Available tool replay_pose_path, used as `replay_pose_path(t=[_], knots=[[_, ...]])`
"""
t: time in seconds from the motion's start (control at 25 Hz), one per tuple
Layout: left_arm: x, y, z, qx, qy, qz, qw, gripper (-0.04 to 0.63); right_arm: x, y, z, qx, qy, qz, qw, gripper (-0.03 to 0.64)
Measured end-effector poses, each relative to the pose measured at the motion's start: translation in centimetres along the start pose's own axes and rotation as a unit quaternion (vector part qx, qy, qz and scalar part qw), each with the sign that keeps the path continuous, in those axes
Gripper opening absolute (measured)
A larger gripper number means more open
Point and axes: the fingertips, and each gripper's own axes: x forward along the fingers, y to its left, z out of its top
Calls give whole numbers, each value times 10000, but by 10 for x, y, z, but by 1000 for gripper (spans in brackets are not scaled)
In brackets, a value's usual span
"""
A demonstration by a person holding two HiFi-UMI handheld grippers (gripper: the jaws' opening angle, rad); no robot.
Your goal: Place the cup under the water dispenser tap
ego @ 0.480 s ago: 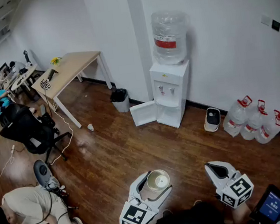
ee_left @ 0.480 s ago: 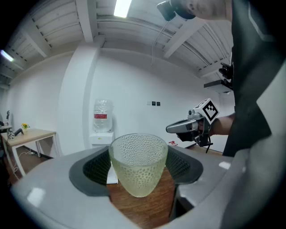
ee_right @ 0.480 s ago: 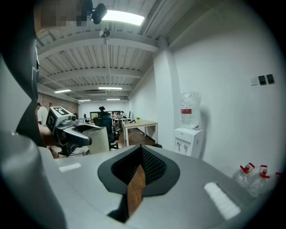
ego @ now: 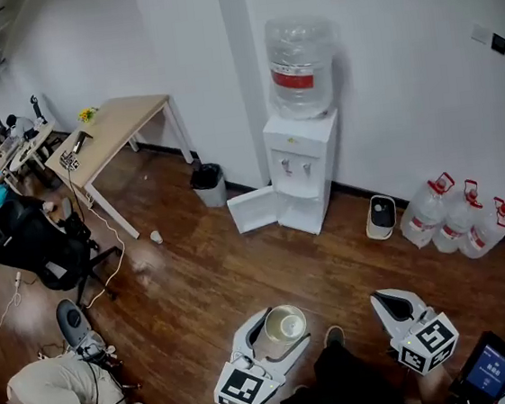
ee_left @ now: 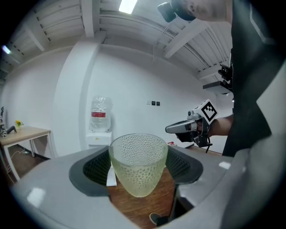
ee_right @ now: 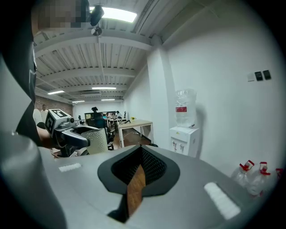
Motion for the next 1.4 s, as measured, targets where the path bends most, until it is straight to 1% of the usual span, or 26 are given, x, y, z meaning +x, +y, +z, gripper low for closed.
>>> replay_pose_path(t=[0.16, 0.36, 0.48, 0.64, 0.8, 0.92, 1.08, 1.28, 1.4], knots=[[36, 23, 14, -6, -95, 67, 9999, 268, 28, -39, 8, 119, -53, 91, 9999, 2], [90, 59, 21, -32, 178, 156, 9997, 268, 62, -89, 24, 95, -33, 257, 9996, 2], [126, 78, 28, 5, 121, 153, 9998, 268, 78, -124, 30, 71, -33, 319, 9995, 2], [169, 100, 24, -158, 215, 169, 9995, 268, 98, -161, 27, 106, 36, 512, 9986, 2], [209, 131, 19, -304, 316, 248, 9987, 268, 129, -192, 24, 224, 115, 562, 9981, 2], [232, 149, 18, -245, 363, 249, 9987, 268, 151, -205, 28, 296, 142, 607, 9976, 2], [265, 185, 9, -324, 416, 132, 9985, 268, 192, -232, 32, 324, 240, 494, 9980, 2], [295, 246, 2, -288, 429, -44, 9987, 268, 242, -255, 50, 266, 378, 285, 9985, 2], [317, 281, -6, -488, 484, -163, 9975, 268, 272, -272, 61, 224, 431, 155, 9987, 2]])
